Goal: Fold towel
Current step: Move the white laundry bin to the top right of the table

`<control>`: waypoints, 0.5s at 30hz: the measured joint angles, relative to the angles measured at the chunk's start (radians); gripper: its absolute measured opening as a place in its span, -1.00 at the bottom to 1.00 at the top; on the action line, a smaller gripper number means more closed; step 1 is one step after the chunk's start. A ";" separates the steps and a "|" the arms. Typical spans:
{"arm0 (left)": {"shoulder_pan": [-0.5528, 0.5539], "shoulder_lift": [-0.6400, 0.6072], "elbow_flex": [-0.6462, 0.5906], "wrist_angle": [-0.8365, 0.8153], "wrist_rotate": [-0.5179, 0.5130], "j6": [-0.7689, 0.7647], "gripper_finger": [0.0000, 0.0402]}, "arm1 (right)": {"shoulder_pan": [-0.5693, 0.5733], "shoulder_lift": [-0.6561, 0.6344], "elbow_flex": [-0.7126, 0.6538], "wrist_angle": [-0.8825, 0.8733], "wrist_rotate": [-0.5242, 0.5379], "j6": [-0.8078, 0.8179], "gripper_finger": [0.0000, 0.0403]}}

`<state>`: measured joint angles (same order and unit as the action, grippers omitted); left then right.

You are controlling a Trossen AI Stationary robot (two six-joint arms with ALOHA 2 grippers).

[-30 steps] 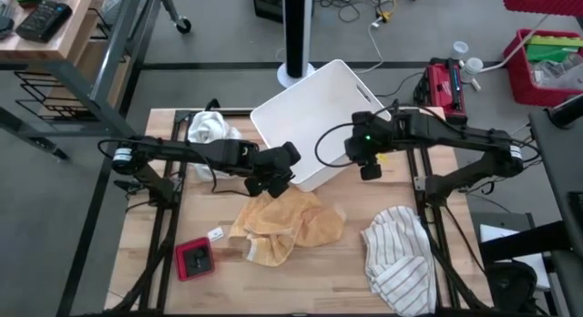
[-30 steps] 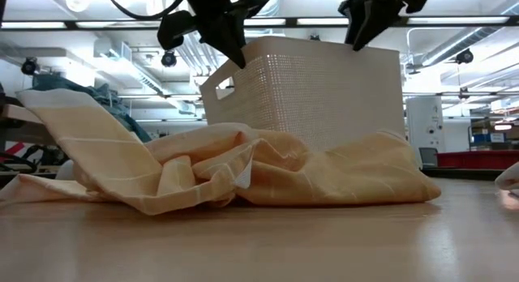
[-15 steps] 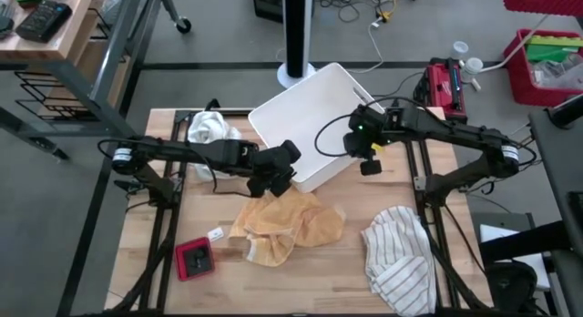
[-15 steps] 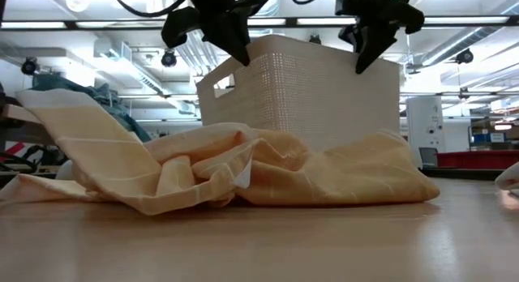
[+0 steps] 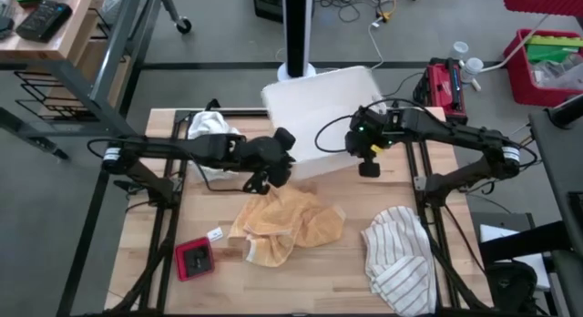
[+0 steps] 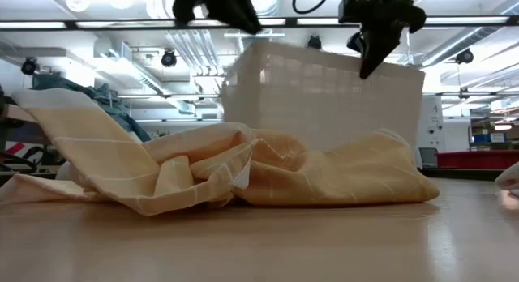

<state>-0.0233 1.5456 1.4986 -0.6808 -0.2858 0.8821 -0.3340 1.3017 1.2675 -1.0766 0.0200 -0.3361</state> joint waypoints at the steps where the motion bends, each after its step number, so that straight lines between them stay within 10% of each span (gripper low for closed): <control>1: -0.001 -0.011 0.000 -0.001 -0.012 -0.015 -0.62 | -0.001 -0.007 -0.004 -0.006 0.008 0.031 -0.99; 7: 0.002 -0.076 -0.001 0.026 -0.141 -0.085 -0.62 | -0.005 -0.060 -0.017 -0.085 0.018 0.248 -0.99; 15: 0.001 -0.160 -0.003 0.029 -0.175 -0.218 -0.63 | 0.011 -0.149 -0.069 -0.094 -0.002 0.123 -0.99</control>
<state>-0.0227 1.3858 1.4956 -0.6521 -0.4607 0.6636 -0.3232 1.1529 1.1981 -1.1707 0.0183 -0.2131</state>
